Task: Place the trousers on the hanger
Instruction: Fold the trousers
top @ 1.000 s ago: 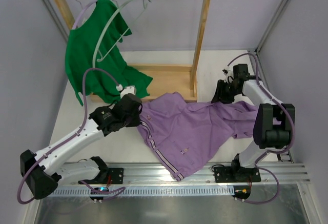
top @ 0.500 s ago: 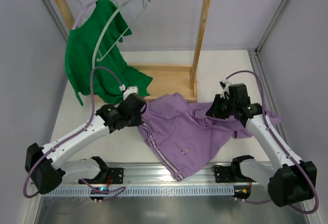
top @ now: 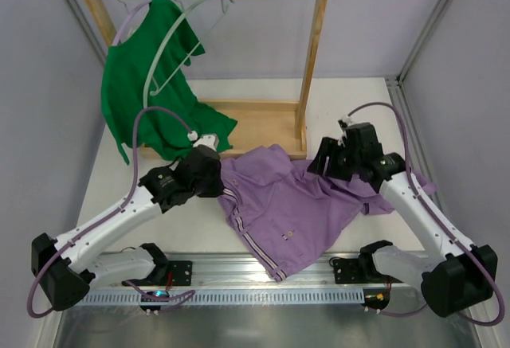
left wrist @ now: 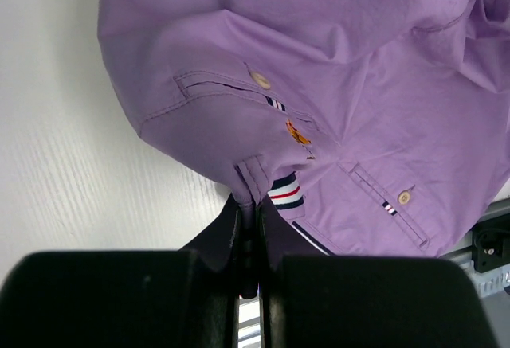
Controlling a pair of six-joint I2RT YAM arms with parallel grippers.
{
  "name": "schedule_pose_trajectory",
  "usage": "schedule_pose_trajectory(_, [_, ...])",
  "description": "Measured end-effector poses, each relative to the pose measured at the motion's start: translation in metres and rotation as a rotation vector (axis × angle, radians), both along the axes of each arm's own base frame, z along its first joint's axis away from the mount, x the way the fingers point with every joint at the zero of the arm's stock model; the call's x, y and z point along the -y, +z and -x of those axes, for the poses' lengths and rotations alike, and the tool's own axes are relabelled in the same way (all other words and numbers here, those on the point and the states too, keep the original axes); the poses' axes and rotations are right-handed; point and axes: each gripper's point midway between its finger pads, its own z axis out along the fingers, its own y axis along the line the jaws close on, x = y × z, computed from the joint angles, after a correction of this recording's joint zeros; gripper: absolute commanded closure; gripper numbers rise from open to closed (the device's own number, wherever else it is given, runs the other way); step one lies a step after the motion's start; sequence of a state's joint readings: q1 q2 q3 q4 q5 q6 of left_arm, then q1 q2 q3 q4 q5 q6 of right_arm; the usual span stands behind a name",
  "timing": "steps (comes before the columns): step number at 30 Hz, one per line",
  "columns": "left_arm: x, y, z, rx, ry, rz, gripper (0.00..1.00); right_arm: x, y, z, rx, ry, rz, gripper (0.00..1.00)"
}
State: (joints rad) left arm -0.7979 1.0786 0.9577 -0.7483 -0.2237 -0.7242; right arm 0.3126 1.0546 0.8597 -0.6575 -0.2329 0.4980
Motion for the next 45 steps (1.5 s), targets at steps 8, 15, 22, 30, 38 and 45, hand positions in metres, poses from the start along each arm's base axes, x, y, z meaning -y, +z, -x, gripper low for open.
schedule_pose_trajectory(8, [0.003,-0.011,0.008,-0.032,-0.03,0.01,0.99,0.052,0.0,-0.089,-0.032,-0.361,0.146,0.39])
schedule_pose_trajectory(15, [0.004,-0.01,0.012,-0.036,-0.041,0.028,0.99,0.081,-0.082,-0.079,-0.364,-0.56,0.209,0.43])
schedule_pose_trajectory(22, [0.004,-0.007,0.012,-0.029,-0.041,0.039,0.99,0.09,-0.097,-0.092,-0.419,-0.621,0.229,0.39])
schedule_pose_trajectory(30, [0.004,-0.006,0.013,-0.03,-0.042,0.042,1.0,0.097,-0.084,-0.119,-0.332,-0.543,0.262,0.38])
schedule_pose_trajectory(38, [0.004,-0.007,0.013,-0.034,-0.042,0.046,1.0,0.101,-0.089,-0.12,-0.35,-0.551,0.241,0.39])
schedule_pose_trajectory(45, [0.004,-0.007,0.013,-0.034,-0.04,0.045,1.0,0.096,-0.112,-0.118,-0.385,-0.498,0.238,0.56])
